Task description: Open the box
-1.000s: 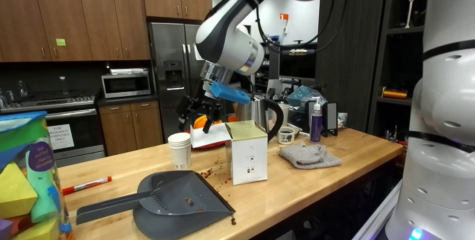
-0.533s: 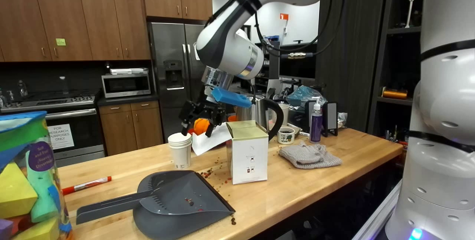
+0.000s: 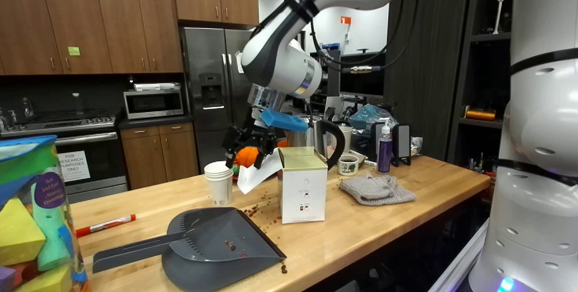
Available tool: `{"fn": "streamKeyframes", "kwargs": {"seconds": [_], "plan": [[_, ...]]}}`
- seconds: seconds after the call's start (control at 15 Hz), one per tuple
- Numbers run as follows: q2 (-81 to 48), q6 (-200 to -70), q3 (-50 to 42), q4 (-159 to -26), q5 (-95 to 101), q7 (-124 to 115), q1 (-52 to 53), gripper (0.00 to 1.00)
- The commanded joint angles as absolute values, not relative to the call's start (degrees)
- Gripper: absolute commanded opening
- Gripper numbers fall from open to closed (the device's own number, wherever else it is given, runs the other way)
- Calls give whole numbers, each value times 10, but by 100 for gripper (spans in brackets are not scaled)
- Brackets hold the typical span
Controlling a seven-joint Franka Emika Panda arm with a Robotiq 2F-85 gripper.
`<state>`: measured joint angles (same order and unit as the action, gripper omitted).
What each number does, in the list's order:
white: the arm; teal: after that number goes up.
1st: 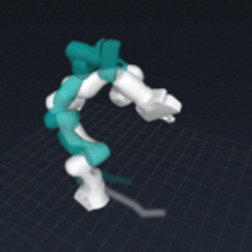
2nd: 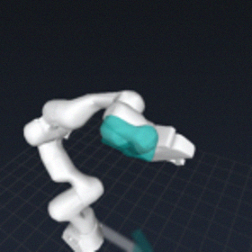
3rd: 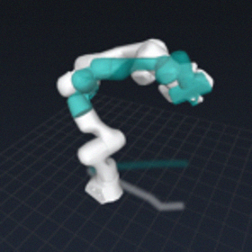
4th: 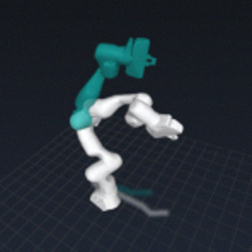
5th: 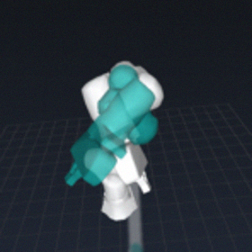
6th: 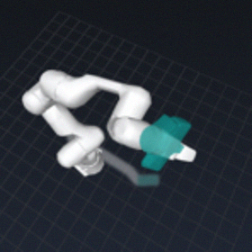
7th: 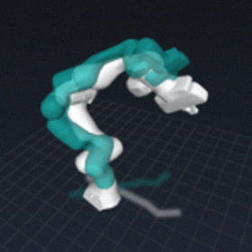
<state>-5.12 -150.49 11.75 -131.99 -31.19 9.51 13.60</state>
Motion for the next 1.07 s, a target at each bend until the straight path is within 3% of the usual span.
{"fn": "streamKeyframes", "kwargs": {"seconds": [0.0, 1.0], "plan": [[-53, -1491, 123, -1318, -287, 81, 124, 100], [-9, -1495, 139, -1303, -193, 29, 139, 100]]}}
